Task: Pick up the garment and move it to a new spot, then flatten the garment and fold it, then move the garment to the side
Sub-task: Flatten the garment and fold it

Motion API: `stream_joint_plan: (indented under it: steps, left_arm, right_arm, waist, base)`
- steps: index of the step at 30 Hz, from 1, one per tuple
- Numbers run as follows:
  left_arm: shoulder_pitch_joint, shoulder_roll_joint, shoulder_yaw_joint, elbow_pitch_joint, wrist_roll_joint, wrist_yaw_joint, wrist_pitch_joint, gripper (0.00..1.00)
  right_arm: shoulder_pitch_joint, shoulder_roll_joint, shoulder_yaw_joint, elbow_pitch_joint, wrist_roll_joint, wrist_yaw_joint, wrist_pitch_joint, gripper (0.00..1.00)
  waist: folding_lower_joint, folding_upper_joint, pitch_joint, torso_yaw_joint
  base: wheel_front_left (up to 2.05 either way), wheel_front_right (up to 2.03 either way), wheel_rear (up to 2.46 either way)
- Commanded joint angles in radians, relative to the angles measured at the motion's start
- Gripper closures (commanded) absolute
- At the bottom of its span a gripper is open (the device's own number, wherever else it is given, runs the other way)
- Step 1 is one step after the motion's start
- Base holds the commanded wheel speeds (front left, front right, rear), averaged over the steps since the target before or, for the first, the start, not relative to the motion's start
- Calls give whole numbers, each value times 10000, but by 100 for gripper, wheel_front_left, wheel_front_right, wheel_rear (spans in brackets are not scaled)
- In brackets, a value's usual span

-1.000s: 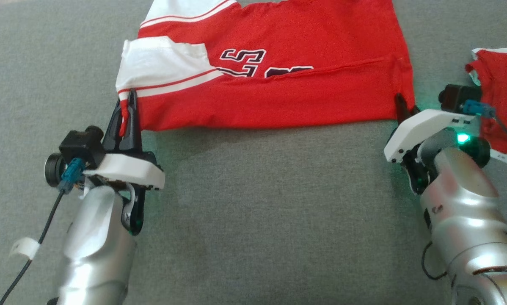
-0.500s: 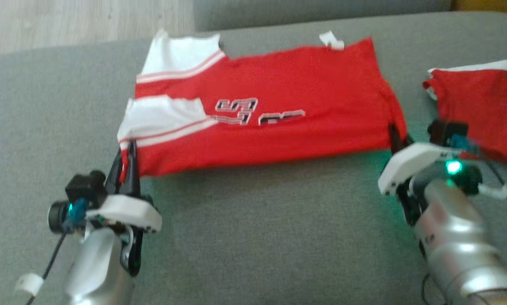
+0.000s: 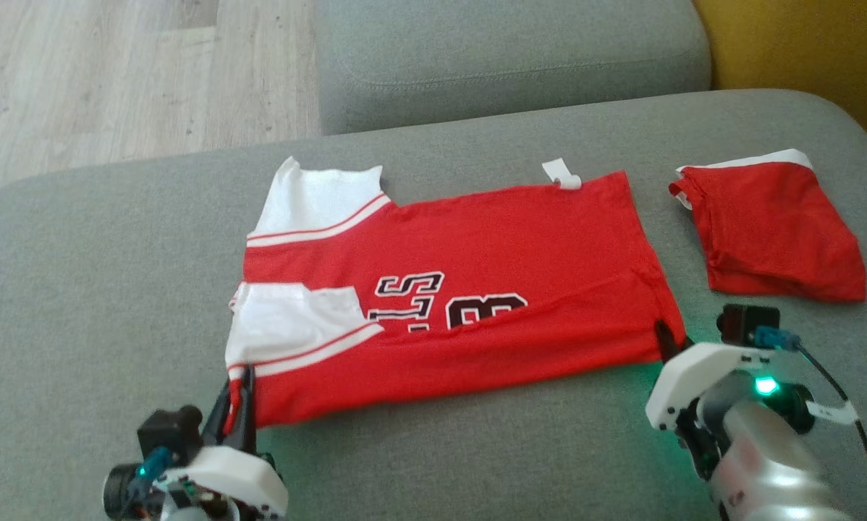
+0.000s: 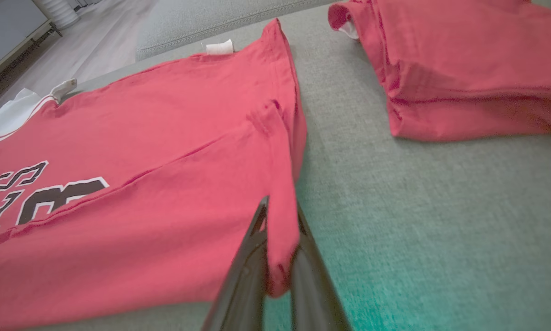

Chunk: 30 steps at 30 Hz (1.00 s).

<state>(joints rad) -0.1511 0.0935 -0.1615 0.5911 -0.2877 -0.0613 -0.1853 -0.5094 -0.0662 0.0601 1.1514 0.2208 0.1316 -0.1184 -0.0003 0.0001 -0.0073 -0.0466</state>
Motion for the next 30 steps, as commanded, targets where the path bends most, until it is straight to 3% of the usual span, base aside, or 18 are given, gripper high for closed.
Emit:
stream_joint_plan:
  steps: [1,7,8,9,10,11,21,25,30]
  left_arm:
    - [-190,252,273,-484,-52,82,62,100]
    - [473,256,4,-1308,-73,193,877,100]
    - [511,259,-10,-1378,-77,221,938,100]
    - [539,263,-19,-1441,-83,247,987,100]
    - [557,264,-16,-1510,-92,283,1009,56]
    - [563,265,-5,-1584,-94,328,998,1]
    - [-394,357,381,-2481,-178,539,-25,0]
    - [-1443,581,429,-2589,-136,383,-157,0]
    - [-3433,1153,201,-2124,-49,-139,478,0]
  right_arm:
    - [-42,-62,264,-468,131,-9,62,100]
    - [1149,-170,192,-1860,639,-9,667,100]
    - [1264,-176,135,-2120,656,-9,667,66]
    - [1354,-172,56,-2401,674,-9,651,0]
    - [1421,-159,-24,-2700,691,-9,641,0]
    - [1477,-149,-94,-3010,678,-9,635,0]
    - [1533,14,-1140,-6167,258,-9,543,0]
    - [1344,86,-1390,-7196,-9,-9,844,0]
    - [740,130,-1435,-7974,-284,-9,1273,0]
  waist:
    - [3,-1,-57,-36]
    - [3,-1,-66,-47]
    - [3,-1,-54,-61]
    - [3,-1,-41,-75]
    - [3,-1,-19,-98]
    - [3,-1,7,-119]
    - [3,-1,655,-189]
    - [3,-1,1213,-188]
    - [3,-1,2183,-337]
  base:
    - [0,0,0]
    - [0,0,0]
    - [0,0,0]
    - [0,0,0]
    - [0,0,0]
    - [0,0,0]
    - [0,0,0]
    - [0,0,0]
    - [0,0,0]
